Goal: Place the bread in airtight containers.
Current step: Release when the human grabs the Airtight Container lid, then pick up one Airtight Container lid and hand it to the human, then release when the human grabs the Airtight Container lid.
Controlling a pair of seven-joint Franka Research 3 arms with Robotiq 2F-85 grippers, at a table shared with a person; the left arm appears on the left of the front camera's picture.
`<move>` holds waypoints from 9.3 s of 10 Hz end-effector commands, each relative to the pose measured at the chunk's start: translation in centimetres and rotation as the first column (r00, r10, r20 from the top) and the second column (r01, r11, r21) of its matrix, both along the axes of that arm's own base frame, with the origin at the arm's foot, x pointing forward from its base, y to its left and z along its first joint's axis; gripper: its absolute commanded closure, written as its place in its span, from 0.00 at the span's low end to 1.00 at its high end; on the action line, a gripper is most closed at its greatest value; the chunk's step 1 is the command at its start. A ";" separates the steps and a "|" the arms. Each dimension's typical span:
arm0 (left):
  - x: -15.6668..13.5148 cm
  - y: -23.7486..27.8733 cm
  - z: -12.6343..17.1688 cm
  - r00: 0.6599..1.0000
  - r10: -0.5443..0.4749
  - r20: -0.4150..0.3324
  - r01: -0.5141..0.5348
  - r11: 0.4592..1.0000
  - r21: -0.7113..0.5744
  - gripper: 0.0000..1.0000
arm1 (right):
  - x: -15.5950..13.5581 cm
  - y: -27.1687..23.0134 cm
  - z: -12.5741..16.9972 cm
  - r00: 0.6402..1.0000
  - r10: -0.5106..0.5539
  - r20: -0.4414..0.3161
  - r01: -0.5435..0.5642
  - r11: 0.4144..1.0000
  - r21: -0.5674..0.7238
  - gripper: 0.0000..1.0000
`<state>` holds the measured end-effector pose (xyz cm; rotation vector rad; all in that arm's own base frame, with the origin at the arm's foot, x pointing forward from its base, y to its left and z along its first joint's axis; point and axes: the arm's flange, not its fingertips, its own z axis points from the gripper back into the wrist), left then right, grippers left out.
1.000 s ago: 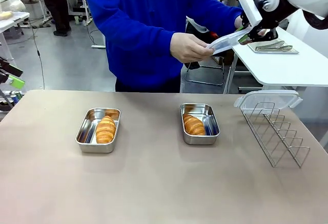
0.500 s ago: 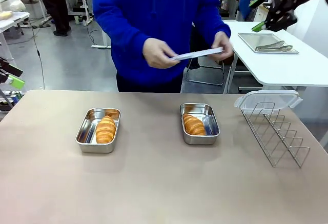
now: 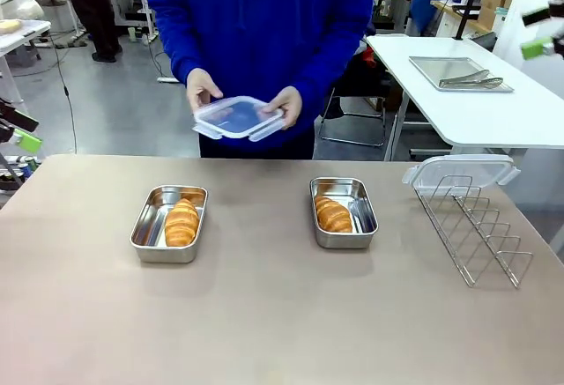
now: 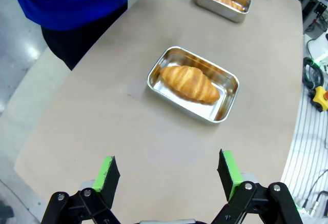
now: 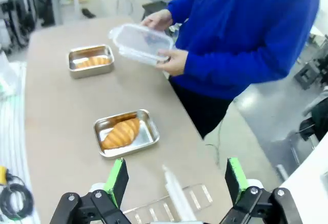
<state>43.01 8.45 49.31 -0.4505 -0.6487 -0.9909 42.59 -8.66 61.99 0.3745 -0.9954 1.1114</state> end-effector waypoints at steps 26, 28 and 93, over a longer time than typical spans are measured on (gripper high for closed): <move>-0.1 0.0 0.1 1.000 -0.023 0.011 0.023 1.000 -0.004 0.00 | 4.8 1.5 -8.2 0.985 -0.087 -0.147 0.002 0.868 -0.497 0.00; -0.1 0.0 0.1 1.000 -0.023 0.011 0.023 1.000 -0.004 0.00 | 7.3 3.4 -10.3 0.986 -0.082 -0.143 -0.034 0.749 -0.662 0.00; -0.1 0.0 0.1 1.000 -0.023 0.011 0.023 1.000 -0.004 0.00 | -5.9 -1.8 4.6 0.992 0.033 0.118 -0.027 0.998 -0.054 0.00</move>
